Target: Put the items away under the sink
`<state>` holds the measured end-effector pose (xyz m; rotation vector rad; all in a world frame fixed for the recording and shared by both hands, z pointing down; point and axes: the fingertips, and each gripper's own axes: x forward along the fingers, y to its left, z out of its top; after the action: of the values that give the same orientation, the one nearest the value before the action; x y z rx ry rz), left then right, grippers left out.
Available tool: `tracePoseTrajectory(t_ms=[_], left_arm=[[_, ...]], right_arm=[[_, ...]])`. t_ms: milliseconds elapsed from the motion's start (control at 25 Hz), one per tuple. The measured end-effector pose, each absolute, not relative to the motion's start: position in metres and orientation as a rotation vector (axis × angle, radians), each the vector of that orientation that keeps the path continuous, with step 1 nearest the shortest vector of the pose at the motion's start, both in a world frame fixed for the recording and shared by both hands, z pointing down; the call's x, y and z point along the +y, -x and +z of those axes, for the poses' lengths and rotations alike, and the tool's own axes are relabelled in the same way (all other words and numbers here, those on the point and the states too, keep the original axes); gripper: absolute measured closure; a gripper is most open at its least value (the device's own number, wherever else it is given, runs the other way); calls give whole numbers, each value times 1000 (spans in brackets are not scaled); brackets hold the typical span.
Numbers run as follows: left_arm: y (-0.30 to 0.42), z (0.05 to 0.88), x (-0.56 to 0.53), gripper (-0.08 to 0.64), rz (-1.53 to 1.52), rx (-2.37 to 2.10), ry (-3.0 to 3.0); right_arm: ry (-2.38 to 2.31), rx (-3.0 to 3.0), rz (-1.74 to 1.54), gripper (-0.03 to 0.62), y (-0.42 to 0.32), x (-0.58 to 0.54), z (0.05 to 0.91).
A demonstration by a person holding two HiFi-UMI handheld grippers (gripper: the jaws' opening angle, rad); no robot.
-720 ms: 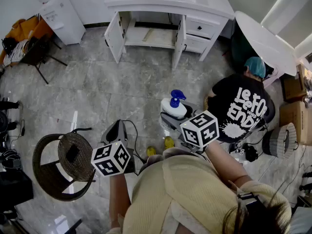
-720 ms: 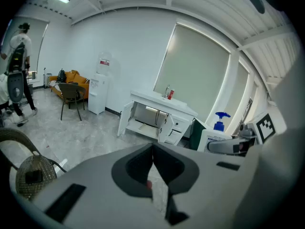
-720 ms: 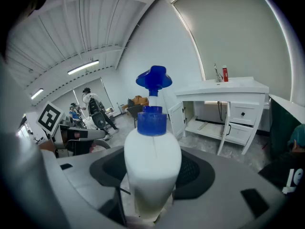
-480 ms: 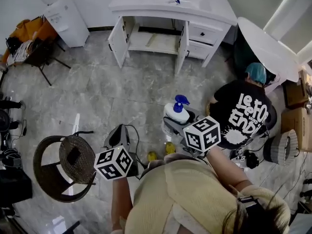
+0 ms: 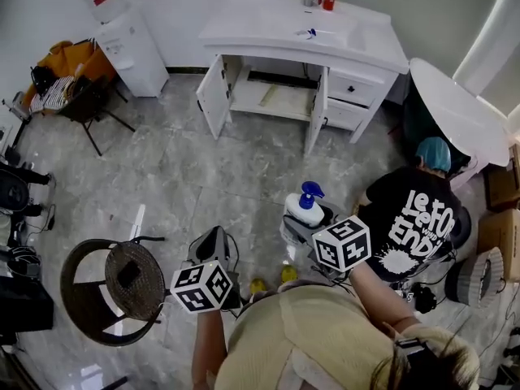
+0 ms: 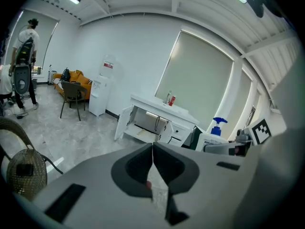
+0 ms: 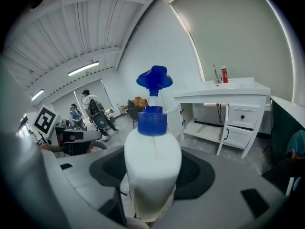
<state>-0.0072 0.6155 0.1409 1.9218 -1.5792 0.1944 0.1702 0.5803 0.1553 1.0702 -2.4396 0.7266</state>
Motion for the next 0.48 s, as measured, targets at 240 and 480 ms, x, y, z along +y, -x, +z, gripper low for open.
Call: tracePoseTrajectory(t_ms=[240,480], left_arm=[[-12,140,597,520,196,-1609,-1911],[-23,137,585,520,180,-1673,-1888]], right_arm=[[-1028,-2444,659,311,-183,560,155],[-1018,-2442,648,310,-199,542,158]])
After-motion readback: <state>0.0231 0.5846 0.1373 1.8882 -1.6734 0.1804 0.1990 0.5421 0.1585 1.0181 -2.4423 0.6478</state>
